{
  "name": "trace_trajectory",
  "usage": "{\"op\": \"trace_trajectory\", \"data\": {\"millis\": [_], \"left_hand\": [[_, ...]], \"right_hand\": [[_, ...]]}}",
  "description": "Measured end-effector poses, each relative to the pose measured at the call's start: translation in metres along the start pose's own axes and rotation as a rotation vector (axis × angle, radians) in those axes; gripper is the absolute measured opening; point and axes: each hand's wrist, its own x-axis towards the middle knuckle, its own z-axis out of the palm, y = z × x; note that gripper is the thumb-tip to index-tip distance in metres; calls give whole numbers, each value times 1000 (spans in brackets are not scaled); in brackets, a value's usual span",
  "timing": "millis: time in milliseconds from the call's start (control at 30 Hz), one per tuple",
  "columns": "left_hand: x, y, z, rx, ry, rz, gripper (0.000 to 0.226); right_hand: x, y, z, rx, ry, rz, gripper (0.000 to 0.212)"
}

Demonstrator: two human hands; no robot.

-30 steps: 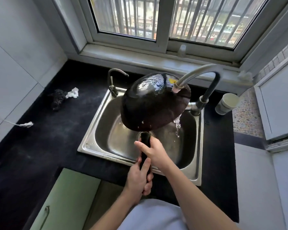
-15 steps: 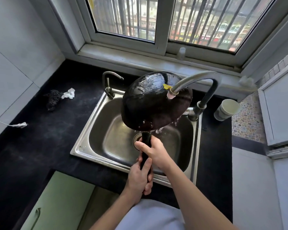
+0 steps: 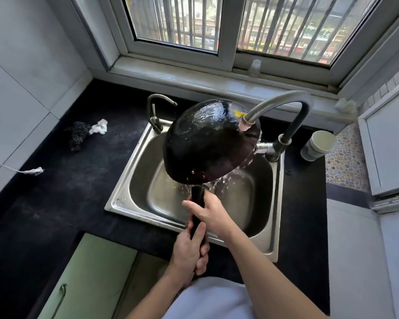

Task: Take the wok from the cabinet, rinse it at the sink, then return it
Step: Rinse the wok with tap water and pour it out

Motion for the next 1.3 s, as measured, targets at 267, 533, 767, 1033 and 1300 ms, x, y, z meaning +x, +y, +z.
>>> {"op": "trace_trajectory", "data": {"millis": [267,533,767,1033,1300], "left_hand": [[-26,-1,-51,16,-12,-17,37],[-47,-5,-108,209,-27,30,36],[-51,-13,-133,343,-34,24,29],[-48,-24,-119,406,-77,30,29],[-47,-36,-78,465,-38,22,32]], "right_hand": [[-16,-6,53,89,-21,20,17],[-33,-2,108,194,21,43,25],[-49,2,134,343,150,120,17],[-63,16,116,315,216,177,17],[-68,34,80,416,212,267,24]]}}
